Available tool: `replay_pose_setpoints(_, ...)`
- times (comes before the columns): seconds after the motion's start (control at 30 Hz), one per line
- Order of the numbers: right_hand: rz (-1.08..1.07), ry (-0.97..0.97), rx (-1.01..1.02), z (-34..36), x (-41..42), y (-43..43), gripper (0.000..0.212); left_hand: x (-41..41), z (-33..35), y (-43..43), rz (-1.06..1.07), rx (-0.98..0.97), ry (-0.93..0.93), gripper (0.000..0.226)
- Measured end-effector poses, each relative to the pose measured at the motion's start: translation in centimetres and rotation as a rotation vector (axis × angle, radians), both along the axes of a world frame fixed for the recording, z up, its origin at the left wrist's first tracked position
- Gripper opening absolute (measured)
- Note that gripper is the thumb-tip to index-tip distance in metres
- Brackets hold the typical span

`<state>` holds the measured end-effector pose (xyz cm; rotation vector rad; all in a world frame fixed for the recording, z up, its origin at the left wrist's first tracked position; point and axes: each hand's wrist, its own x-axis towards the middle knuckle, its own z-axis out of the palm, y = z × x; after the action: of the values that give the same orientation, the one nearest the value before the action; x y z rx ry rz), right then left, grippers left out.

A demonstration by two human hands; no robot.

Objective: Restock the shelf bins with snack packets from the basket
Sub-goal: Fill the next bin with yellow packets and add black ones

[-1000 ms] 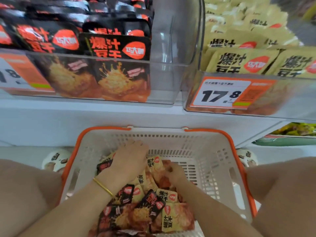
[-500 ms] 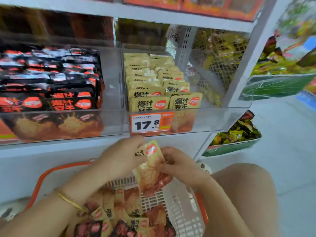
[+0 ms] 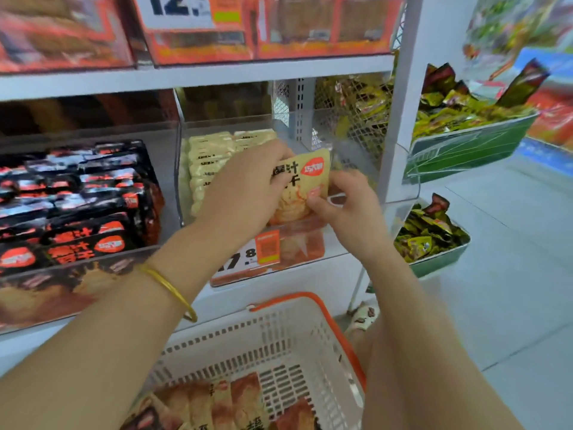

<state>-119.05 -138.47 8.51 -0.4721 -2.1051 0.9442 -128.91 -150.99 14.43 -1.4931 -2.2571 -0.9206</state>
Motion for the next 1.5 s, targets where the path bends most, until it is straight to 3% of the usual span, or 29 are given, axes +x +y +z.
replay_pose_setpoints(0.2, 0.022, 0.127, 0.022, -0.3, -0.9, -0.6, 0.052, -0.6, -1.9, 0.7, 0.042, -0.086, 0.121, 0.029)
replay_pose_setpoints(0.33, -0.100, 0.010, 0.268, -1.4, -1.2, -0.7, 0.031, -0.6, -2.8, 0.2, 0.125, -0.167, 0.236, 0.032)
replay_pose_setpoints(0.43, -0.157, -0.061, 0.305, -2.0, -0.8, -1.0, 0.035, -0.2, -3.8, -0.5, 0.109, -0.171, 0.336, 0.030)
replay_pose_setpoints(0.53, -0.263, 0.073, 0.313, -1.7, 0.7, -2.2, 0.033, 0.9, -4.4, -2.5, 0.147, -0.019, 0.383, 0.027)
replay_pose_setpoints(0.63, -0.336, 0.204, 0.214, -2.9, 2.3, -5.5, 0.015, 2.7, -6.7, -6.2, 0.078, 0.087, 0.327, 0.022)
replay_pose_setpoints(0.7, -0.153, -0.038, 0.072, -4.7, 2.4, -7.8, 0.006, 2.6, -10.0, -8.5, 0.015, -0.031, 0.297, 0.022)
replay_pose_setpoints(0.8, 0.351, -0.980, 0.131, -9.0, 0.2, -8.8, 0.028, 0.6, -16.6, -11.6, -0.032, -0.389, 0.176, 0.020)
replay_pose_setpoints(0.87, 0.594, -1.381, 0.228, -13.4, -1.4, -9.8, 0.037, -0.5, -20.1, -13.8, -0.023, -0.663, 0.045, 0.022)
replay_pose_setpoints(1.0, 0.562, -1.420, 0.225, -23.4, -2.4, -12.3, 0.030, -1.8, -24.2, -16.5, 0.026, -0.903, -0.141, 0.028)
replay_pose_setpoints(1.23, 0.549, -1.606, 0.100, -34.9, 0.6, -16.1, 0.048, -1.7, -25.3, -16.2, 0.079, -0.877, -0.164, 0.026)
replay_pose_setpoints(1.3, 0.531, -1.645, 0.086, -36.0, 1.2, -16.6, 0.053, -1.5, -25.4, -16.1, 0.090, -0.876, -0.167, 0.027)
replay_pose_setpoints(1.5, 0.393, -1.585, 0.089, -34.2, -0.6, -16.0, 0.020, -1.5, -25.7, -15.5, 0.065, -0.894, -0.207, 0.032)
